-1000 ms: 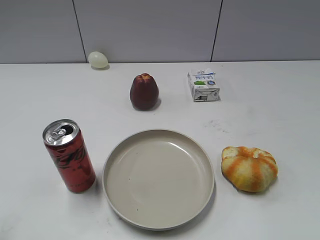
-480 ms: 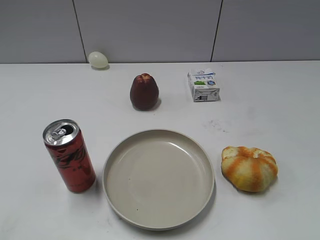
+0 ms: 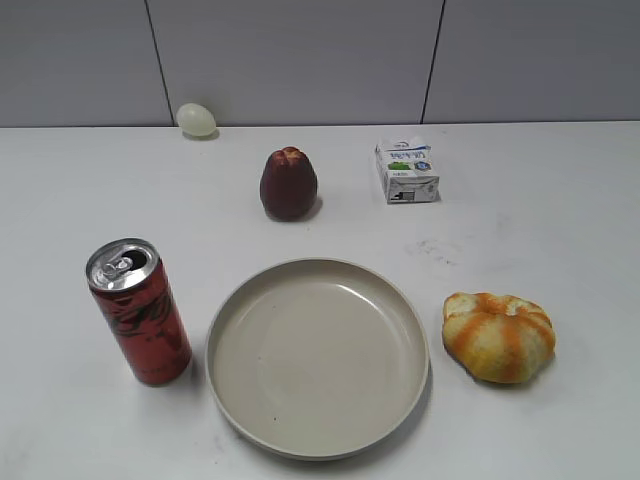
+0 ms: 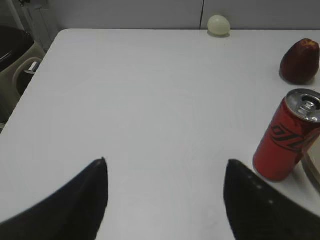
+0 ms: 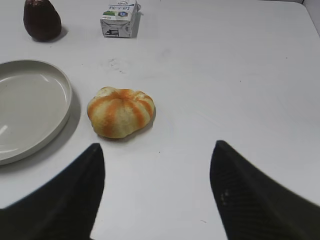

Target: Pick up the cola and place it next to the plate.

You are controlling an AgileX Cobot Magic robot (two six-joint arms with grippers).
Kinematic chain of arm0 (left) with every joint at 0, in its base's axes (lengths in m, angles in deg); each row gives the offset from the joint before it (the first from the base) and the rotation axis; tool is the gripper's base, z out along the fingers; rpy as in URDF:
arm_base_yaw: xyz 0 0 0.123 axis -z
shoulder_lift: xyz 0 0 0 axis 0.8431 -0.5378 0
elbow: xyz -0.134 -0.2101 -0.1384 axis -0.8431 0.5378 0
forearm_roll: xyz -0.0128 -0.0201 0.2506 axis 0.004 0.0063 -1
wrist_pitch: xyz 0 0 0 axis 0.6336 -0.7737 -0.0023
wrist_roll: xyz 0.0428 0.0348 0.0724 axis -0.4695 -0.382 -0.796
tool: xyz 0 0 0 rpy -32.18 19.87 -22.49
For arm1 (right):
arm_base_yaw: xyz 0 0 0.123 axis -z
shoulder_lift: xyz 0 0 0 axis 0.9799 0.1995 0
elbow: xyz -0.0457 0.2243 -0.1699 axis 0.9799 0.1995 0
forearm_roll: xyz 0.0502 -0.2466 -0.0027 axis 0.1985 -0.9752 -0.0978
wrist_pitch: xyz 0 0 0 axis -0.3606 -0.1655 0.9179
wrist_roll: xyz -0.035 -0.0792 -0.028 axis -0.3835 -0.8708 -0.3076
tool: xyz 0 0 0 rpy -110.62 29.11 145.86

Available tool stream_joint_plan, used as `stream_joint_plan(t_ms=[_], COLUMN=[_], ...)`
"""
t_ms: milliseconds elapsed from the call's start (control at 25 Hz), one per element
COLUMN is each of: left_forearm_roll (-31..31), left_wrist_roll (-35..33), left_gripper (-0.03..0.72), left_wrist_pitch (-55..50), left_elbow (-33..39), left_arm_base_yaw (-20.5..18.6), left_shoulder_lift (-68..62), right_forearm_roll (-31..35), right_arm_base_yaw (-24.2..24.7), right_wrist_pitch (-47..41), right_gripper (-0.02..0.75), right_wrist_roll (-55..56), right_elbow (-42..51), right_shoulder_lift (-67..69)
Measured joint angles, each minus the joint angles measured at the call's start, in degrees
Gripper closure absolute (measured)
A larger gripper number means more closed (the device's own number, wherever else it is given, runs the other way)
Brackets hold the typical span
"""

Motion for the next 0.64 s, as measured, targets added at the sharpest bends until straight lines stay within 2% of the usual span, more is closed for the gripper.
stream_joint_plan(t_ms=[640], left_forearm_roll=[-0.2], left_wrist_roll=[0.0], left_gripper=[0.146], left_wrist_pitch=[-0.18], left_elbow=[0.0], left_arm_base_yaw=[0.0], left_shoulder_lift=[0.68], right_forearm_roll=[0.01], right_arm_base_yaw=[0.0], right_wrist_pitch=[0.0], right_gripper=[0.206], right_wrist_roll=[0.05], right_elbow=[0.0], right_shoulder_lift=[0.0])
